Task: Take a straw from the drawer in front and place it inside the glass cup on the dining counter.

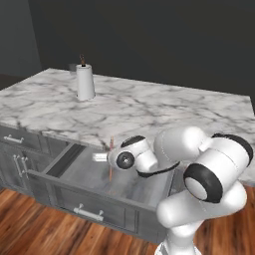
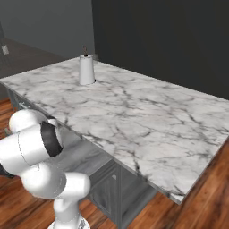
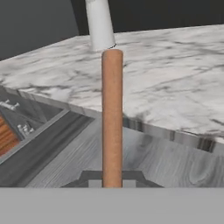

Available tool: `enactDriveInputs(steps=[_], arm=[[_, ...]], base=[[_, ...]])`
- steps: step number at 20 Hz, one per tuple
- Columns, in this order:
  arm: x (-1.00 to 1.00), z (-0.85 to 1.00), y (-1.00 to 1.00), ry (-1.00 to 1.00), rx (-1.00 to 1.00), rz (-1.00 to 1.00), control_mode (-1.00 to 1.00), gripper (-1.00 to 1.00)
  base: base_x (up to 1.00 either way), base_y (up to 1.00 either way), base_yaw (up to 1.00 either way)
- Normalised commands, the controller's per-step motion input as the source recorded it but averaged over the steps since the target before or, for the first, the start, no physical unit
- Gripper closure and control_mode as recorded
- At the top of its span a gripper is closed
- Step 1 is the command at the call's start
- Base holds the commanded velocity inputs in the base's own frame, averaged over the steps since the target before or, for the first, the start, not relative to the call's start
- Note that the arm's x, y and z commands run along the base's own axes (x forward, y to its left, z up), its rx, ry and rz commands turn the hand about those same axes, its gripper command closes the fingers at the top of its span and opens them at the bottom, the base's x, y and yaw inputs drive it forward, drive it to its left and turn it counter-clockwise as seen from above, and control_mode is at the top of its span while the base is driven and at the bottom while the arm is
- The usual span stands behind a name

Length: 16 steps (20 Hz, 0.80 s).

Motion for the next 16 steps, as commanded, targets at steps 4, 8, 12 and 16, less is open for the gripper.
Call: enactDriveInputs(steps=[4,8,12,16], arm=[[-0.22,0.94,0.0,-0.09,0.0,0.05,-1.0,1.0],[-0.47,1.0,0.0,-0.08,0.0,0.08,-1.0,1.0],[-0.66,1.0,0.0,-0.04,0.0,0.08,-1.0,1.0],[-0.7,1.0,0.0,-0.02,0.0,0.08,-1.0,1.0]], base=[[0.0,0.0,0.0],[0.0,0.0,0.0],[0.0,0.0,0.0],[0.0,0.0,0.0]])
